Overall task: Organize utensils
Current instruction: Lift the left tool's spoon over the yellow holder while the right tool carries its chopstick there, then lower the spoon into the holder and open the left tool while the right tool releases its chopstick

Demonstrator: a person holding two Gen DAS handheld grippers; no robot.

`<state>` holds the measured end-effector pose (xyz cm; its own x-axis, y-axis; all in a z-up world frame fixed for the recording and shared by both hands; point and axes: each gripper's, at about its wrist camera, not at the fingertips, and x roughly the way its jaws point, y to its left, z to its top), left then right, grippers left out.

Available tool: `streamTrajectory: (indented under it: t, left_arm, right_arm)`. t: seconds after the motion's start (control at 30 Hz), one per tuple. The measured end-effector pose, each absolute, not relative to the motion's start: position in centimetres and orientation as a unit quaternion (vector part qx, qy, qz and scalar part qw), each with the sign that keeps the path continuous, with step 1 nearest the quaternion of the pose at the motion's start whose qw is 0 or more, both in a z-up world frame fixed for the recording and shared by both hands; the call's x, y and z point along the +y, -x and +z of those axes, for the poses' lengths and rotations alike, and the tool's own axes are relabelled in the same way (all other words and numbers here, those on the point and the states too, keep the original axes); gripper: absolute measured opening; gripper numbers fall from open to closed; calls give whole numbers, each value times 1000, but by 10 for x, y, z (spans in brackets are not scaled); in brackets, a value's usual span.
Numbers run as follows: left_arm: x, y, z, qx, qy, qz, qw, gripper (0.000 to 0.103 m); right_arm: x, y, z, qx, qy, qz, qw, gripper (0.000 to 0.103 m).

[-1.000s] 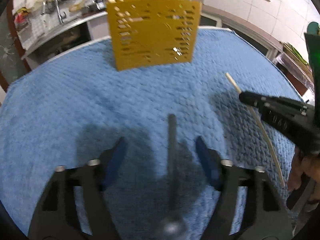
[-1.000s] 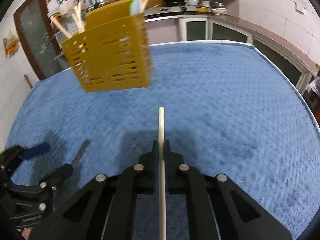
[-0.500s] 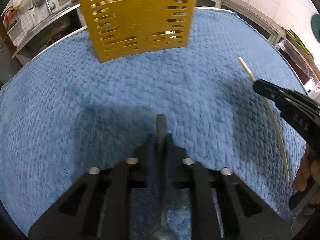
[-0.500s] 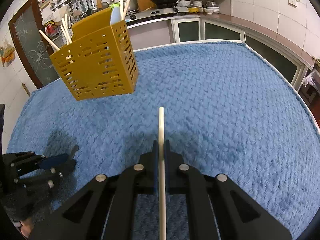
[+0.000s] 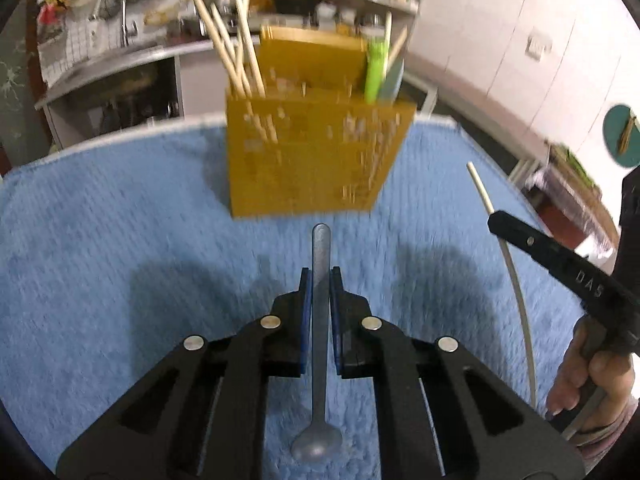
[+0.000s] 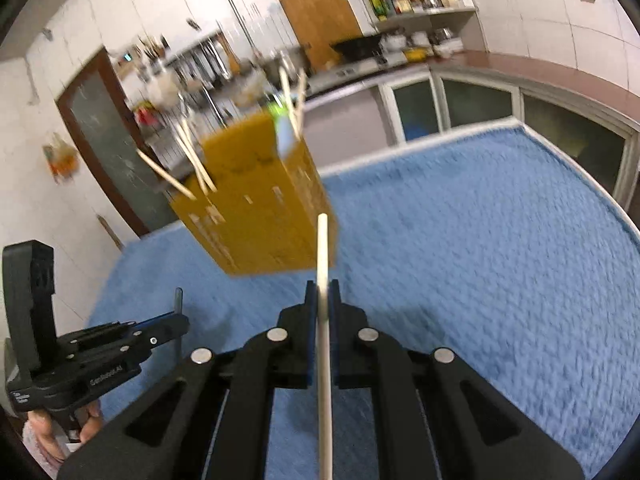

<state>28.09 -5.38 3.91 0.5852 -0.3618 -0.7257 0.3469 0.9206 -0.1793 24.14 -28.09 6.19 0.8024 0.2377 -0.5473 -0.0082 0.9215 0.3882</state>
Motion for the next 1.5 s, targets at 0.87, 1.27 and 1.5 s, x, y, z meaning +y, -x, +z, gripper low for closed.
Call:
streamTrajectory:
  t: [0.87,1.27,1.5]
  left_arm:
    - [-39,-318,137,314,25,-208,926,2]
    - [-38,-325,212,235,13,-206,950,2]
    - [-49,-354,237,210,-8,-199,957,2]
  right_arm:
    - [-276,-286,96,204,-229,145,941,6]
    - [-258,-304,185,103,-151,116,976,5]
    - [-256,-328,219,118,-116,95,982,5]
